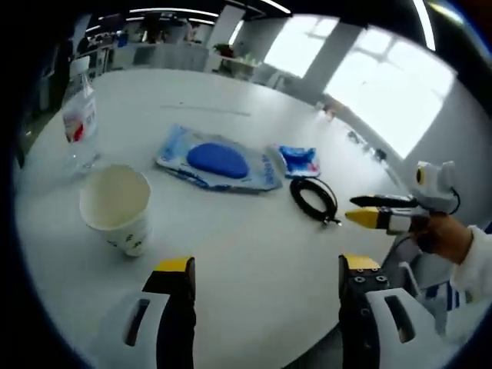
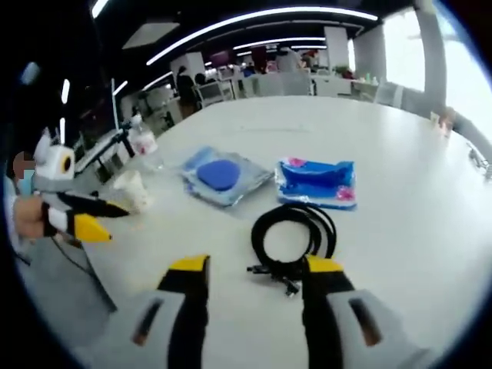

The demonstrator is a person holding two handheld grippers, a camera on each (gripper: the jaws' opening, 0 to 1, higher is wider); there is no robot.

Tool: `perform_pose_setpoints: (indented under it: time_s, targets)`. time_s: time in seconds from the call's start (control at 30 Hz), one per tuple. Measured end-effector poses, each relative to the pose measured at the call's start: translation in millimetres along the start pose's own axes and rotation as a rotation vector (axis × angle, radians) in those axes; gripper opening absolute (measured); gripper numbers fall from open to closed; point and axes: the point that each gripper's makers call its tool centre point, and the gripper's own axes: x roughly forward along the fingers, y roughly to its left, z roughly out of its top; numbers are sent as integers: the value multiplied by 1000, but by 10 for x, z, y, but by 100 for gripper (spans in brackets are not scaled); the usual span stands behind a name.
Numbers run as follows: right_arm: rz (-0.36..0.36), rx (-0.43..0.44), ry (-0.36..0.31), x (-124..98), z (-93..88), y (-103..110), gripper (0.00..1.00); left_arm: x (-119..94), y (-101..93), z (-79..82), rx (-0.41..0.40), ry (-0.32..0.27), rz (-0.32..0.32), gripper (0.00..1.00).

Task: Arrange the tabletop items into an orderly group along one side of the table until the central work area is clear of visible clutter.

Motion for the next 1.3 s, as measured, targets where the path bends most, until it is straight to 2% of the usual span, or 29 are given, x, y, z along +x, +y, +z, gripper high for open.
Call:
perform_pose_setpoints:
  time_s: [0.1, 0.27, 0.67, 0.93, 1.03, 1.3]
  targets:
    - [-4, 1, 1, -3, -14, 32, 46, -103, 32, -4, -18, -17, 1, 74]
    - [-7, 8, 6, -1, -66, 105, 45, -271, 65, -57, 15, -18, -3, 75]
    - [-39, 38, 8, -30, -143, 168, 45, -569, 352, 27, 1, -68, 25, 76]
    - [-68, 60, 10, -55, -180, 142, 46, -642, 493, -35, -5, -58, 40, 78]
    - [-73, 63, 9, -54, -178, 149, 46, -646, 537, -37, -30, -60, 41, 78]
    - [-78, 70, 13, -12, -181, 144, 46, -621, 536, -36, -39, -58, 27, 78]
